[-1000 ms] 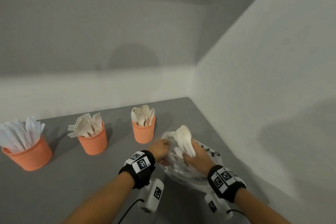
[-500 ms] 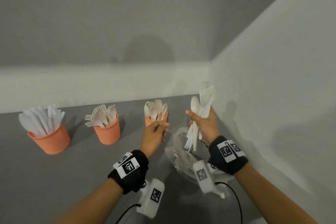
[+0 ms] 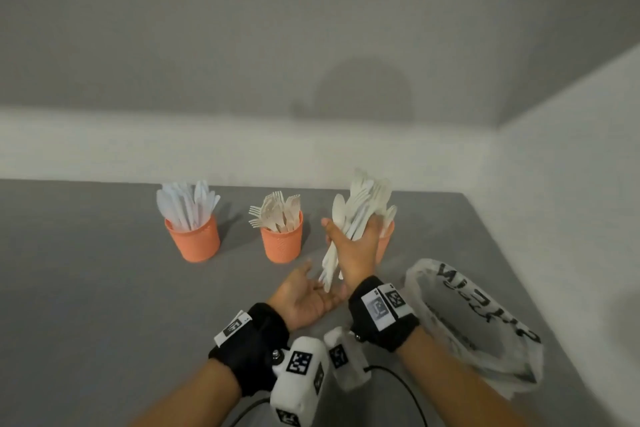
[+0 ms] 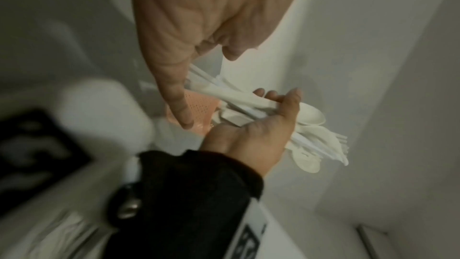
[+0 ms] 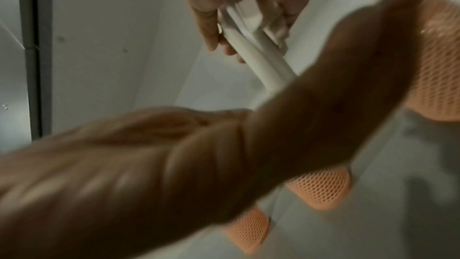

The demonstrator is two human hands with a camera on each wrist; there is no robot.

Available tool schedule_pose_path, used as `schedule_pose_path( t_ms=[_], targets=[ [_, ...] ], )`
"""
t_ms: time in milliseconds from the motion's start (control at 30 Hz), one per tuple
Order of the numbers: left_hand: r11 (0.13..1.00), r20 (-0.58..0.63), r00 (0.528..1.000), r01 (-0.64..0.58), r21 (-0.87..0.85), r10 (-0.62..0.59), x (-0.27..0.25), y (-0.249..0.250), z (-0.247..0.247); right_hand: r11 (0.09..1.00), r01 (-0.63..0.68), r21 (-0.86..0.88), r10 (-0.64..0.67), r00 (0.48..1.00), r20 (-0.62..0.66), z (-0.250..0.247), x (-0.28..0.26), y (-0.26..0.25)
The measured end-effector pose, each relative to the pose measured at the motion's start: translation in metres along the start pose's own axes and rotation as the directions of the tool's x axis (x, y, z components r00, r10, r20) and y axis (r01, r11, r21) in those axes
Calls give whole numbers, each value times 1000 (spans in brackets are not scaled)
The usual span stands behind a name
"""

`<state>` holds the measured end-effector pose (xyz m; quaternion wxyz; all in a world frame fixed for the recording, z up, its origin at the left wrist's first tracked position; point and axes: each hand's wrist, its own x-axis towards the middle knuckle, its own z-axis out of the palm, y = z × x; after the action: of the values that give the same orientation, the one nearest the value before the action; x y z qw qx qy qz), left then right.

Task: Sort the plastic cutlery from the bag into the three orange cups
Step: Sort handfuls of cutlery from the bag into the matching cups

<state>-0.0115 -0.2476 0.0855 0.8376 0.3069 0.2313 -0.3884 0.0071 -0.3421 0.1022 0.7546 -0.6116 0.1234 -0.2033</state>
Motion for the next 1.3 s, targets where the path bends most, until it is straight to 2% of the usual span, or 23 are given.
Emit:
schedule_pose_path(
  t_ms=[67, 133, 267, 433, 633, 767, 867, 967, 1033, 1167, 1200, 1300],
  targets=[
    [999, -45, 998, -47, -12, 47, -5, 11, -1, 999, -26, 32, 25, 999, 29, 11, -7, 4],
    [994, -66, 993, -96, 50, 100, -12, 18, 0, 996, -59, 73, 55, 997, 51, 22, -11, 6],
    [971, -61, 980, -177, 162, 189, -21, 20, 2, 991, -84, 101, 83, 996, 9, 41, -15, 7],
    [963, -51, 978, -187, 195, 201, -19, 28, -7, 998, -36, 43, 35, 999, 16, 51, -10, 11],
    [963, 79, 983, -179, 202, 166, -23, 40, -4, 998, 62, -25, -60, 994, 92, 58, -12, 21],
    [906, 68, 982, -190, 379, 177, -27, 46, -17, 998, 37, -55, -32, 995, 93, 58, -7, 29],
    [750, 91, 952, -287, 596, 292, -30, 56, -26, 998, 8, -55, -2, 995, 102, 56, -5, 37],
    [640, 157, 917, -370, 674, 366, -29, 68, -29, 991, 2, -133, 21, 986, 168, 61, -10, 44],
    [609, 160, 897, -401, 684, 412, -23, 72, -29, 978, 9, -209, 38, 975, 220, 69, -18, 52],
    [585, 16, 781, -482, 652, 624, -12, 78, -37, 965, 14, -262, 83, 931, 357, 75, -32, 59],
    [584, 5, 767, -493, 644, 641, -12, 81, -39, 958, 18, -285, 101, 912, 397, 74, -32, 59],
    [572, 47, 773, -507, 645, 633, -11, 88, -49, 952, 24, -305, 149, 834, 531, 69, -25, 54]
  ],
)
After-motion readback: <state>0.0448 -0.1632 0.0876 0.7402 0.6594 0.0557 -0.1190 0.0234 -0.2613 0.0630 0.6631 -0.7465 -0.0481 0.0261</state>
